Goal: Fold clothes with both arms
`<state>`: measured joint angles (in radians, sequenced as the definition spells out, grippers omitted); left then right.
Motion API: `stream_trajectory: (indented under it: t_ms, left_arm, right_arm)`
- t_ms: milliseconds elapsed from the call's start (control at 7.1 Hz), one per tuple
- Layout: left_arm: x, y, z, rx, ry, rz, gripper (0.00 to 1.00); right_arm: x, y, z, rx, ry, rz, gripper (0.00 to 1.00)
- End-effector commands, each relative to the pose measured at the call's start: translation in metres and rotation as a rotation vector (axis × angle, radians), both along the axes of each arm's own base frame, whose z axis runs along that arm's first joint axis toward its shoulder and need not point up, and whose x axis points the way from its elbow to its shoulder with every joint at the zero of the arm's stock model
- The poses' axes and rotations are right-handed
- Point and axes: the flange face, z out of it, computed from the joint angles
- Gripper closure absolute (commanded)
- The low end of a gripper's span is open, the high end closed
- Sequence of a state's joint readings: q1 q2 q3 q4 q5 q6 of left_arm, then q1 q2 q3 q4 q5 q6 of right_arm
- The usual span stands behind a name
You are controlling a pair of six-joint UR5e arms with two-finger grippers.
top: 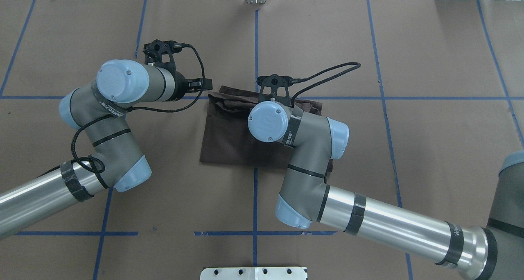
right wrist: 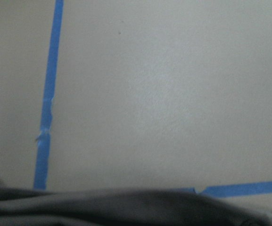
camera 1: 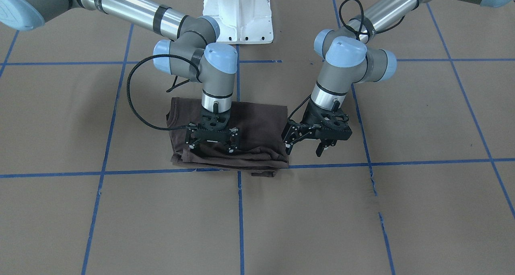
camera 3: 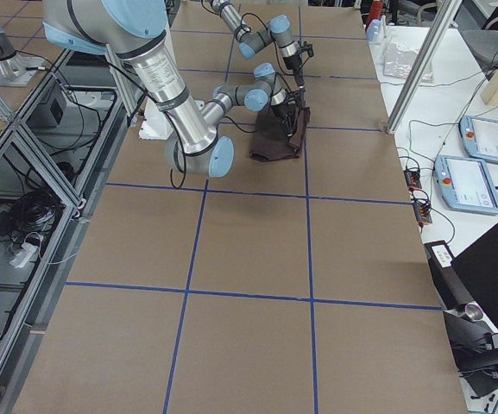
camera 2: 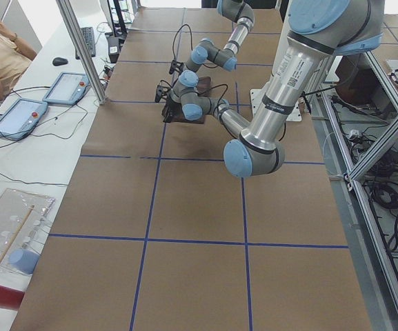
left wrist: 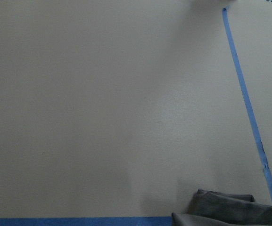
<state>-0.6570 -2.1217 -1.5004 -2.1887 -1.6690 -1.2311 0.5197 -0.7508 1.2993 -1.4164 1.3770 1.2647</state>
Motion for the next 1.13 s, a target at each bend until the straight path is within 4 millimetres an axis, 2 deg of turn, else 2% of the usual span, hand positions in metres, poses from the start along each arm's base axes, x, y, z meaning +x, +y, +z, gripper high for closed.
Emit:
stream_trajectory:
  t_ms: [0,141,282,422,563,704,845,986]
  left_arm:
    - [0.0,0.0,-0.001,-0.002,0.003,-0.001,0.0]
    - [0.001,0.001,-0.001,-0.001,0.004,0.0,0.0]
    - [0.004,0.003,-0.007,-0.006,0.018,-0.001,0.0]
    - [0.008,0.01,-0.016,-0.01,0.041,0.004,0.0]
    - [0.03,0.041,-0.02,-0.048,0.105,0.025,0.0]
    - [0.051,0.059,-0.021,-0.141,0.156,-0.004,0.16]
    - [0.052,0.058,-0.024,-0.158,0.171,-0.036,0.51]
    - [0.053,0.052,-0.023,-0.163,0.166,-0.044,0.52]
  right_arm:
    - [0.034,-0.081,0.007,-0.054,0.046,0.036,0.0]
    - [0.062,-0.107,0.008,-0.1,0.012,0.044,0.0]
    - [0.089,-0.125,-0.006,-0.141,-0.061,0.032,0.0]
    - [0.106,-0.124,-0.029,-0.114,-0.174,-0.006,0.0]
    - [0.109,-0.114,-0.026,-0.103,-0.226,-0.041,0.0]
    - [0.115,-0.109,-0.024,-0.096,-0.234,-0.044,0.0]
    - [0.116,-0.108,-0.019,-0.099,-0.231,-0.043,0.0]
    - [0.115,-0.107,-0.018,-0.101,-0.23,-0.045,0.0]
